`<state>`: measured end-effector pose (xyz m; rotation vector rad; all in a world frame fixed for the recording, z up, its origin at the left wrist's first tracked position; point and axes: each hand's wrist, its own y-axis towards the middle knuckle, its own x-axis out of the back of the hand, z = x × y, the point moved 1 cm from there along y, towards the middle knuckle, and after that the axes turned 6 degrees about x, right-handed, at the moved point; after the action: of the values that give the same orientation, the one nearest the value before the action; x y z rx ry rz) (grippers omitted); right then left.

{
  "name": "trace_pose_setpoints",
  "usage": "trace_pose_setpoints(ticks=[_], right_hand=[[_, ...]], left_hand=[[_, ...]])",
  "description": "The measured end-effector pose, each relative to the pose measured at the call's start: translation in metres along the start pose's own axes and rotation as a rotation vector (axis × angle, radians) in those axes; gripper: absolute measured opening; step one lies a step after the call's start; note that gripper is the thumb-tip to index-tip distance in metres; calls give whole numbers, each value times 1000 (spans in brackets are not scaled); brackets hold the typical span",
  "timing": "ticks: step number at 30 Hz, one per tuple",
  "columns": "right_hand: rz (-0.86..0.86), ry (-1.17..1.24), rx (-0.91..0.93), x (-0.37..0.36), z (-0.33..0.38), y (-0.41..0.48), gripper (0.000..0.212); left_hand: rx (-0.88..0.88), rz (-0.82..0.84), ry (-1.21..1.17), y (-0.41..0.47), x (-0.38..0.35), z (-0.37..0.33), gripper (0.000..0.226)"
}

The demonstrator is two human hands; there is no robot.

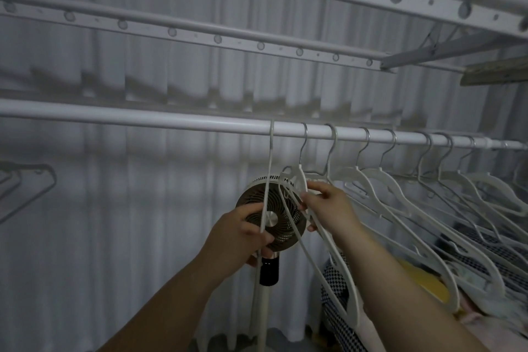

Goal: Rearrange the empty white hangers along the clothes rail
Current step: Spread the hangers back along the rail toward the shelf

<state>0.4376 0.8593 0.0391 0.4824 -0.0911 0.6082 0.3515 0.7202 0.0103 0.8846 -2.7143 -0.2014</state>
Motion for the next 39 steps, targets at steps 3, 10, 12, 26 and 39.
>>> trace_pose_setpoints(ticks=[3,10,12,26,39], right_hand=[[3,-12,-11,-2,1,-2,26],[-53,-103,24,-11,9,-6,25],[-53,-117,27,-16,11,-8,19],[-137,-245,22,-41,18,-17,30],[-98,-301,27,-35,27,-21,38]], left_hand=[[5,-9,2,-1,3,2,42],[54,-8,-57,-7,22,3,46],[59,-6,-91,-10,28,4,40],[0,-78,-190,-21,53,15,27],[-34,-115,-46,-19,49,19,18]])
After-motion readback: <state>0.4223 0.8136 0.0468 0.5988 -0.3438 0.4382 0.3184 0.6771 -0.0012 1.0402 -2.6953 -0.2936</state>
